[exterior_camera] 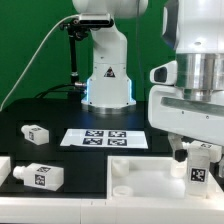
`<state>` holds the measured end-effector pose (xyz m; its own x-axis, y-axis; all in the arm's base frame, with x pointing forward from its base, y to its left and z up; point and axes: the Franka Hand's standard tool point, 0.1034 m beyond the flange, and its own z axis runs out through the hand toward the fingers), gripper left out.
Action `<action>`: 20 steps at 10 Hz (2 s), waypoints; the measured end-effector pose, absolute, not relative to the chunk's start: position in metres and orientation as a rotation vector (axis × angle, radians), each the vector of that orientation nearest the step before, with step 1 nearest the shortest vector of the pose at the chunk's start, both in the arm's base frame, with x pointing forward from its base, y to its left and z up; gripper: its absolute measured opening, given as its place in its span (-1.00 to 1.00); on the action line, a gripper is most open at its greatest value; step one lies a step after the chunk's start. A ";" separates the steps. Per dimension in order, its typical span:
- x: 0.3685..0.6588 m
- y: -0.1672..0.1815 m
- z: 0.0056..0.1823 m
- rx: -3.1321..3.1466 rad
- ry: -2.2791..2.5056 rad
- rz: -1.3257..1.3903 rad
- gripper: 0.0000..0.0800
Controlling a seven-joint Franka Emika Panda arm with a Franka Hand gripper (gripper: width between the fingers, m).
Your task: Assemble one leg
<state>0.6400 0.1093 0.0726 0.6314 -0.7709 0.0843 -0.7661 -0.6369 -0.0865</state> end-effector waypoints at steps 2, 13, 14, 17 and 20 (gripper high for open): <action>0.641 0.108 0.073 -2.902 1.125 -0.190 0.62; 0.642 0.100 0.070 -2.583 1.724 -0.191 -0.29; 0.641 0.097 0.070 -2.483 1.854 -0.173 -0.29; 0.637 0.097 0.068 -1.916 2.354 -0.047 -0.29; 0.637 0.101 0.068 -1.500 2.603 0.031 -0.29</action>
Offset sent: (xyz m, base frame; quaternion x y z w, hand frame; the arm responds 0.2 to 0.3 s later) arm 0.0000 0.0000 0.0000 0.0000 0.0000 0.0000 1.0000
